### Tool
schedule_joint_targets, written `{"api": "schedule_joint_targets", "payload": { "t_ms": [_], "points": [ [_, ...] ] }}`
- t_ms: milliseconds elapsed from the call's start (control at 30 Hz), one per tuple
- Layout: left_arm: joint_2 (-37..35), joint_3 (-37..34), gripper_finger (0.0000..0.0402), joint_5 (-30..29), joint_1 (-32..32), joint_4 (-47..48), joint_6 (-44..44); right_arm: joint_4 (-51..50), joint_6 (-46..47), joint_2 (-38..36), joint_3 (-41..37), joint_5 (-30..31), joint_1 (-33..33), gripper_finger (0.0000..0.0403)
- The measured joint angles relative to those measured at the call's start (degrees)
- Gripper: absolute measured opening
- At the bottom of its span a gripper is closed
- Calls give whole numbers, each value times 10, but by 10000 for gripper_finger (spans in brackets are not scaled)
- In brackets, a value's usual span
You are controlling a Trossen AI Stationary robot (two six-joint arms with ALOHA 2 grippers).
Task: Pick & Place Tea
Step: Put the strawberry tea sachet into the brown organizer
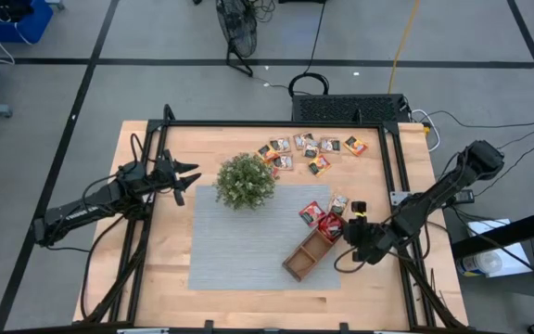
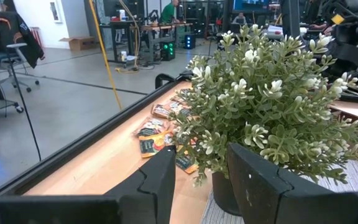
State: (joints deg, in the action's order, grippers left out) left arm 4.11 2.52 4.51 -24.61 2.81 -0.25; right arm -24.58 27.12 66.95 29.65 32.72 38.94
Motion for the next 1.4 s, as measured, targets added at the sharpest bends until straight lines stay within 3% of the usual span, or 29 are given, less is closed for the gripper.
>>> {"api": "schedule_joint_targets", "payload": {
  "t_ms": [400,1000,1400],
  "points": [
    [0,0,147,0,0,0,0,29,-13,-25,-2,-67,0,4],
    [0,0,147,0,0,0,0,41,66,-48,-2,-137,0,94],
    [0,0,147,0,0,0,0,26,32,-52,-2,-135,-1,63]
  ]
}}
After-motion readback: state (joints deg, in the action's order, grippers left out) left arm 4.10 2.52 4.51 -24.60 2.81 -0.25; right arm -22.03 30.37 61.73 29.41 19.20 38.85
